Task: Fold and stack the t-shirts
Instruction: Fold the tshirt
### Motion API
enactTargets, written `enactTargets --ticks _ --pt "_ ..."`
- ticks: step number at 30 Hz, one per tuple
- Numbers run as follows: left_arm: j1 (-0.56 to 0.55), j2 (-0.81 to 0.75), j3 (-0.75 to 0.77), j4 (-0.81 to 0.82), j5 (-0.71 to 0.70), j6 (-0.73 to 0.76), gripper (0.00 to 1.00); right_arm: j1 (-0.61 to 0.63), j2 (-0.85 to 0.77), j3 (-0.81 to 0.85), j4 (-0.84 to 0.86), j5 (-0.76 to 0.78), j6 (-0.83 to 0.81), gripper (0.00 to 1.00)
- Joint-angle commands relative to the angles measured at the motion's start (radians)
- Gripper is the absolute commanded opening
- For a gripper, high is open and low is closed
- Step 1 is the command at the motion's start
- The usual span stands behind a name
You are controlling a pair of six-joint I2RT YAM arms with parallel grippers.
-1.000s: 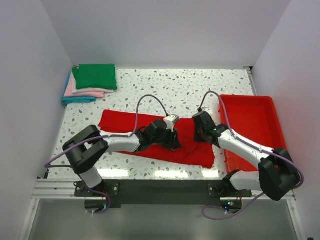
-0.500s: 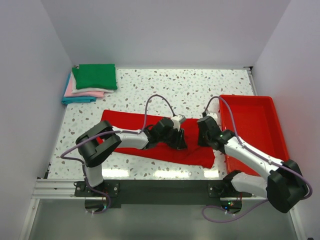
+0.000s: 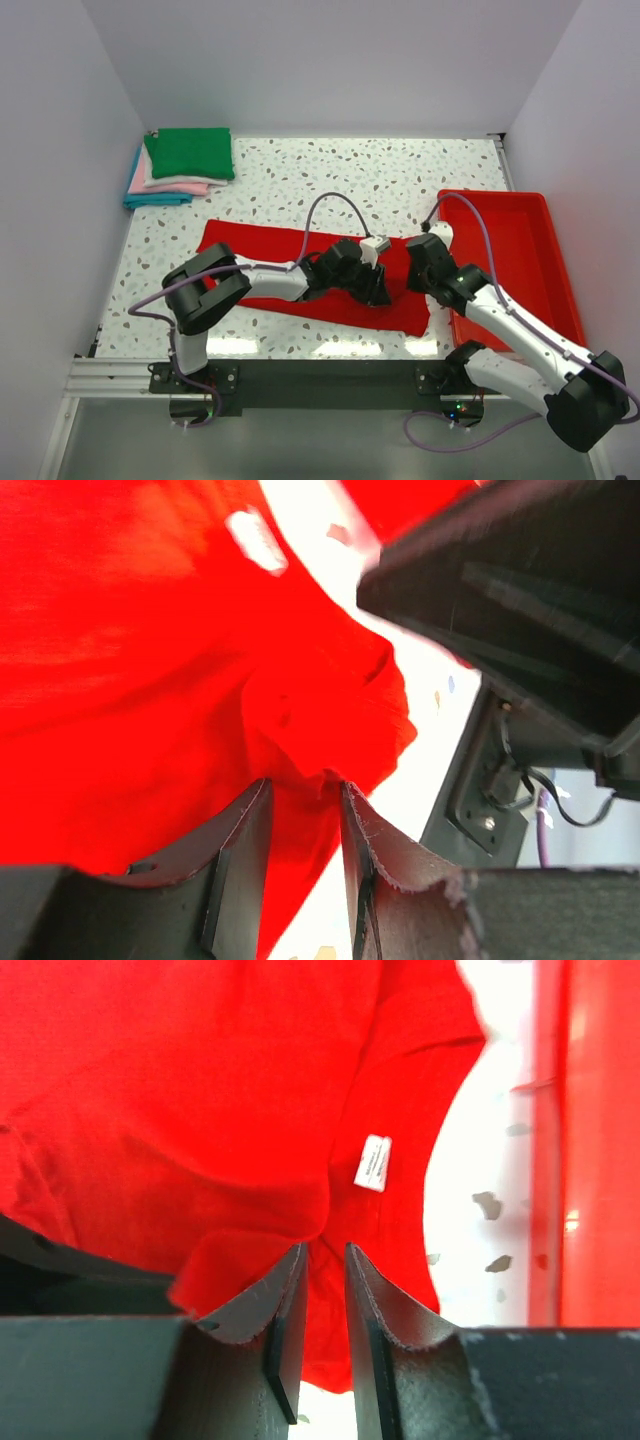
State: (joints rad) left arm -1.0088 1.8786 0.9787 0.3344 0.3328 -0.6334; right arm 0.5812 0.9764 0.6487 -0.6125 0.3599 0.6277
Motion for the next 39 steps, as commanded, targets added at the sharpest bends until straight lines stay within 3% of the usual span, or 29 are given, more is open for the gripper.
enactTargets --ticks 1,15,20,23,26,30,39 --pt "-0.033 0.002 0.038 0.048 0.052 0.035 0.38 -0.006 -0.038 0.081 -0.056 0.083 0.024 0.26" --pt "-0.088 -0.033 -0.028 0.086 0.089 0.06 0.38 -0.004 0.025 0.129 -0.027 0.053 0.02 0.26" --pt "-0.022 -0.212 -0.133 0.046 -0.053 0.005 0.38 -0.006 0.105 0.089 0.037 -0.015 0.055 0.26" --pt "0.093 -0.349 -0.244 0.0 -0.165 -0.06 0.39 -0.006 0.131 0.046 0.123 -0.05 0.092 0.26" --pt "0.188 -0.432 -0.259 -0.25 -0.381 -0.057 0.41 -0.004 0.186 0.01 0.204 -0.099 0.136 0.27" --pt "0.281 -0.457 -0.265 -0.406 -0.561 -0.069 0.42 -0.004 0.295 -0.014 0.258 -0.116 0.19 0.28" --pt "0.302 -0.521 -0.412 -0.449 -0.742 -0.192 0.38 -0.055 0.426 -0.046 0.339 -0.142 0.218 0.34"
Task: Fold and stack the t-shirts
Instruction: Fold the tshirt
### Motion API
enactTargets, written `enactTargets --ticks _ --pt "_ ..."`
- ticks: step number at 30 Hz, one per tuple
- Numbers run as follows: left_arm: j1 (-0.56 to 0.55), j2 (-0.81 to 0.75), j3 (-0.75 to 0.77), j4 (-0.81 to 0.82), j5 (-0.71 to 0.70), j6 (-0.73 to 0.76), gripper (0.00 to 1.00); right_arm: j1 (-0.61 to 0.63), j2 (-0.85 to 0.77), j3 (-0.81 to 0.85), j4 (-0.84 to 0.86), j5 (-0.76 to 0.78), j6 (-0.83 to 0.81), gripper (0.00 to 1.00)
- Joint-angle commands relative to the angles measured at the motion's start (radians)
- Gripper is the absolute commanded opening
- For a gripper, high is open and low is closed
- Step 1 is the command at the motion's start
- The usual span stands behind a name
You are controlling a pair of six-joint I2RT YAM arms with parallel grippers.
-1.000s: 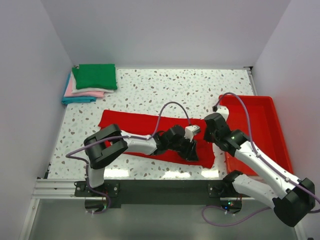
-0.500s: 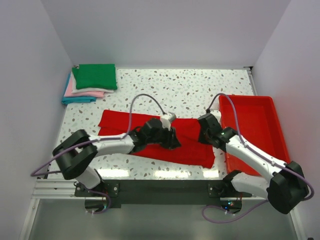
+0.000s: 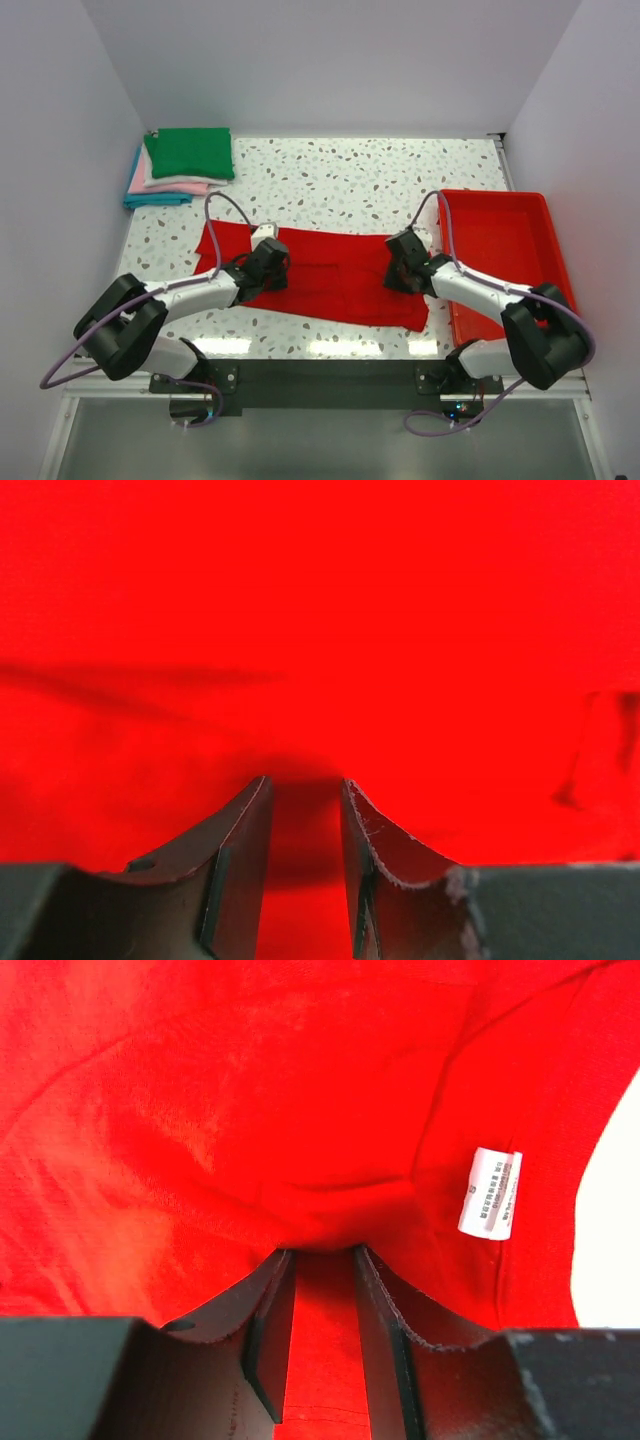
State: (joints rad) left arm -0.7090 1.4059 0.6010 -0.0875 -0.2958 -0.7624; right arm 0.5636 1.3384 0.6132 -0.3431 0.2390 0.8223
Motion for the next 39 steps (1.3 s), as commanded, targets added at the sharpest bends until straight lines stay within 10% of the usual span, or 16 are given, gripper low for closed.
enactTargets --ticks 1,16,23,30,39 --pt "0.002 -0.05 -0.043 -0.021 -0.121 -0.08 0.38 -0.054 0.082 0.002 0.079 -0.039 0.014 0.35" --pt "-0.224 0.016 -0.084 0.11 -0.109 -0.465 0.4 -0.217 0.828 0.968 -0.218 -0.124 -0.258 0.34" --pt "-0.222 0.056 0.103 0.126 -0.061 -0.194 0.6 -0.217 1.081 1.561 -0.433 -0.093 -0.4 0.58" --pt "-0.092 -0.065 0.169 -0.073 -0.118 0.049 0.59 -0.212 0.817 1.355 -0.367 -0.018 -0.371 0.68" --pt "-0.076 -0.087 0.06 -0.204 -0.166 0.097 0.36 -0.171 0.556 0.803 -0.116 -0.027 -0.232 0.45"
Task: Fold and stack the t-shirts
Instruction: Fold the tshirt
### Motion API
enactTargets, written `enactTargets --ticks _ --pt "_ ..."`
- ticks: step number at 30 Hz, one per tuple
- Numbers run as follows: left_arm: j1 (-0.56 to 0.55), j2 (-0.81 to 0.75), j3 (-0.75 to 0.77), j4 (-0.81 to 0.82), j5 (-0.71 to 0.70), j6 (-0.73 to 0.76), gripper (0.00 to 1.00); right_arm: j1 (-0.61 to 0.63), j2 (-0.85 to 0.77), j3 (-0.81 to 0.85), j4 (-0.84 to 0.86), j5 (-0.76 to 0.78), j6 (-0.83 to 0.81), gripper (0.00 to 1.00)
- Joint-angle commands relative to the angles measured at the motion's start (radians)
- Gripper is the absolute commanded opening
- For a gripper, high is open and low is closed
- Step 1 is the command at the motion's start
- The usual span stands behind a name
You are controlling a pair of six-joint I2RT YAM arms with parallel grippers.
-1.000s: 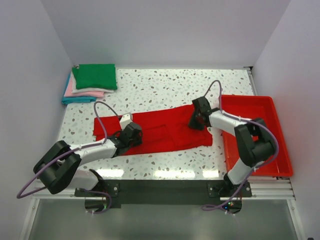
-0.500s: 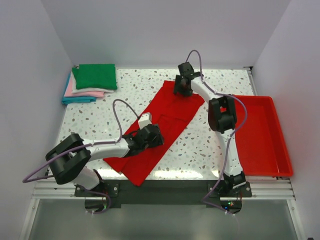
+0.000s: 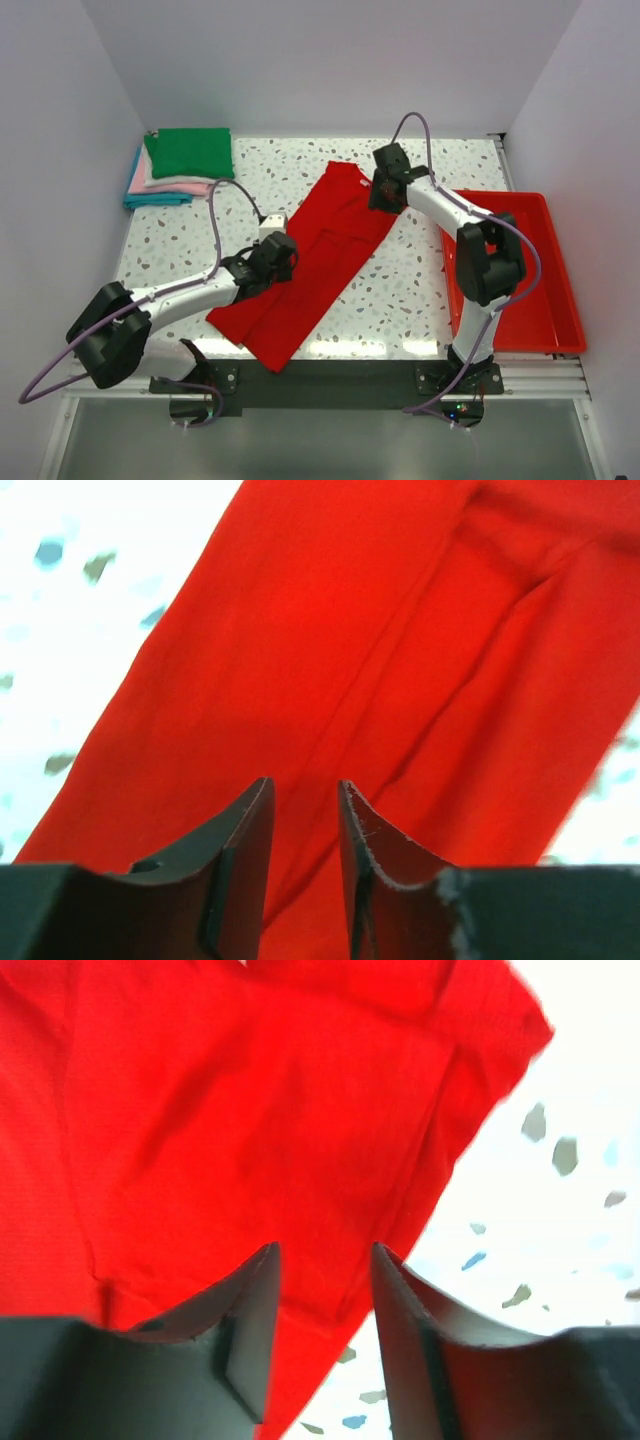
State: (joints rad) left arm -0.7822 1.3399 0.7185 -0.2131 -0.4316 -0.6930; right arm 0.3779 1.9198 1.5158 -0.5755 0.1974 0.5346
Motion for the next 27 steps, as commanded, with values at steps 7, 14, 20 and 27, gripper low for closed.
enactTargets --ticks 7,14,20,27 --pt "-0.003 -0.018 -0.166 -0.004 0.04 -0.04 0.29 0.007 0.12 -0.037 0.094 -0.021 0.039 0.18" --pt "-0.057 0.1 -0.117 0.092 0.123 -0.094 0.26 -0.037 0.361 0.243 -0.012 -0.015 -0.008 0.16" --pt "-0.071 0.191 0.013 0.158 0.203 -0.132 0.33 -0.076 0.56 0.622 -0.093 -0.07 -0.106 0.34" --pt "-0.065 0.157 0.09 0.159 0.189 -0.09 0.47 -0.076 0.527 0.749 -0.124 -0.047 -0.154 0.63"
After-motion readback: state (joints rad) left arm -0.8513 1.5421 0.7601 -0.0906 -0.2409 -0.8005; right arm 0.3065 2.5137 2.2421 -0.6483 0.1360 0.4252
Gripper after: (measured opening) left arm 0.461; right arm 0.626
